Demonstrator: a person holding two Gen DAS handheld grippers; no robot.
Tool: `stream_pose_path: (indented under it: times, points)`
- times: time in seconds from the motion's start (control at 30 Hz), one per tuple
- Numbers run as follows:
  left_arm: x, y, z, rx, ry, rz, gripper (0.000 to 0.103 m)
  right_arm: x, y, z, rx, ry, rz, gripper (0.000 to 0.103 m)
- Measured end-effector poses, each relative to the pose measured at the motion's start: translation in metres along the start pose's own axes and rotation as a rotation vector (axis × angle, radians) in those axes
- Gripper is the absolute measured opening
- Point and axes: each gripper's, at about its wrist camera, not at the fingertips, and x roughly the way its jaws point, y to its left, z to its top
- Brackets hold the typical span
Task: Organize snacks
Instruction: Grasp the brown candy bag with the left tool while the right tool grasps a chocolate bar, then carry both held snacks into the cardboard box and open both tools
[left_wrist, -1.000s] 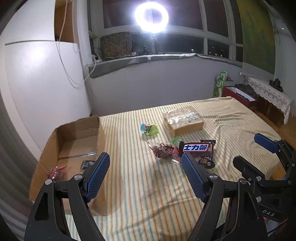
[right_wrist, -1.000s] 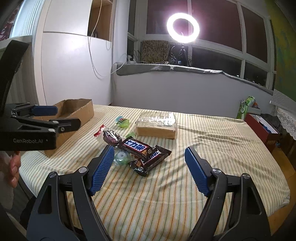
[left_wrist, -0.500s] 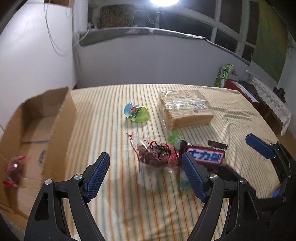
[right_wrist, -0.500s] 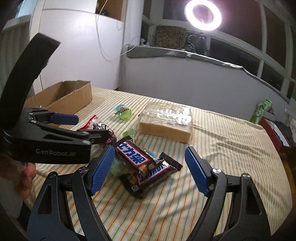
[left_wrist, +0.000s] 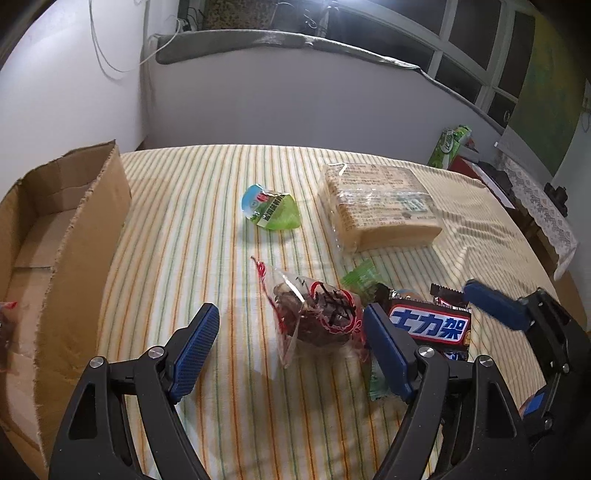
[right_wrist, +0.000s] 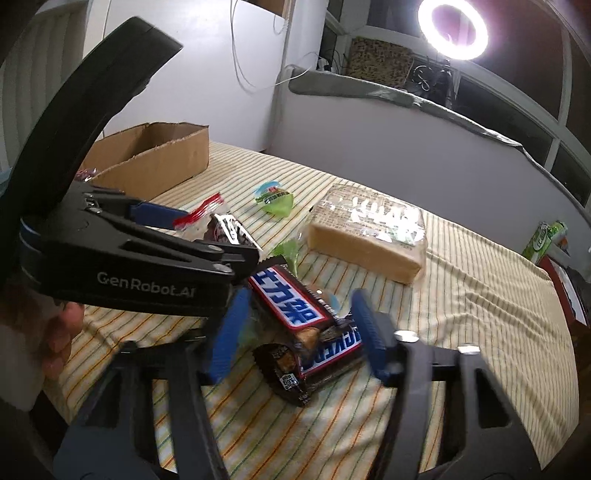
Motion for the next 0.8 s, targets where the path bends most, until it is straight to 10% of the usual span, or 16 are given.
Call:
stream_pose_path:
  times: [0.07,0.13,0.8]
  points:
    - [0.001,0.000,0.000,0.005,-0.006,-0.006,0.079,-0.001,0.001,-0.001,-0.005,-0.007,0.003,0.032]
    - [0.001,-0.003,0.000,0.014,-0.018,-0.027,0.042,-0.002,0.002,-0.001,-0.005,-0.008,0.005,0.030]
    - [-0.031,-0.012,-0.006,0.051,-0.101,-0.007,0.038,-0.049,-0.007,-0.011,0.133,-0.093,-0.046,0.029]
